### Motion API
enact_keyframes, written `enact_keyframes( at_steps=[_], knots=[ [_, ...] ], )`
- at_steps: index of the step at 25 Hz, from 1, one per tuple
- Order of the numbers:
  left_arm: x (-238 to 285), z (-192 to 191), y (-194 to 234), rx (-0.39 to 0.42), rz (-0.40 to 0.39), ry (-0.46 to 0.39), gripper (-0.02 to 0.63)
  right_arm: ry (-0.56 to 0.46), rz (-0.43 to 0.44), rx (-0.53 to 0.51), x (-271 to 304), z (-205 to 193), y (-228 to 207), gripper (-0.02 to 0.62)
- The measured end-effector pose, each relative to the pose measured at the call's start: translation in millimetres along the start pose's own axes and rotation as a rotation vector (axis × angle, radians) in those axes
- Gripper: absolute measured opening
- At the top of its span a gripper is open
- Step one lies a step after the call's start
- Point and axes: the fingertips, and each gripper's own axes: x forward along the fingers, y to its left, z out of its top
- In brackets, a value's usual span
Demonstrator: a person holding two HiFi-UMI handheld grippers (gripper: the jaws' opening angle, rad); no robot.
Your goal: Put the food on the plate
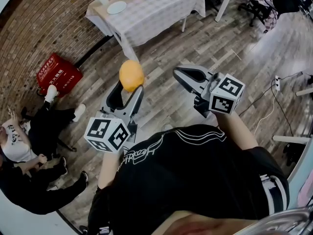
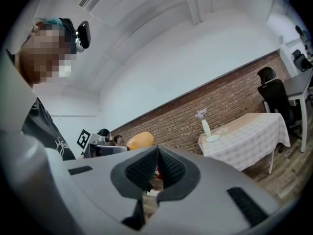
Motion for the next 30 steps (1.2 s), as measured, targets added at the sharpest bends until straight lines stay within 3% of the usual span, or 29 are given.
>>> enact_keyframes(
  at_steps=[11, 18, 30],
  knots=[
    [8.0, 19.1, 63.5, 0.032, 0.027, -0.036, 0.278, 0.056, -0.098, -0.075, 51.7, 1.3, -32.4, -0.003],
    [28.5, 17.1, 94.0, 0.030, 0.059, -0.038, 0.278, 0.071, -0.117, -0.092, 70.9, 0.2, -61.1, -0.003],
    [128.4, 43.2, 162.6, 0.002, 0.141, -0.015, 0.278, 0.079, -0.107, -0.058, 124.5, 34.5, -183.4, -0.003]
  ],
)
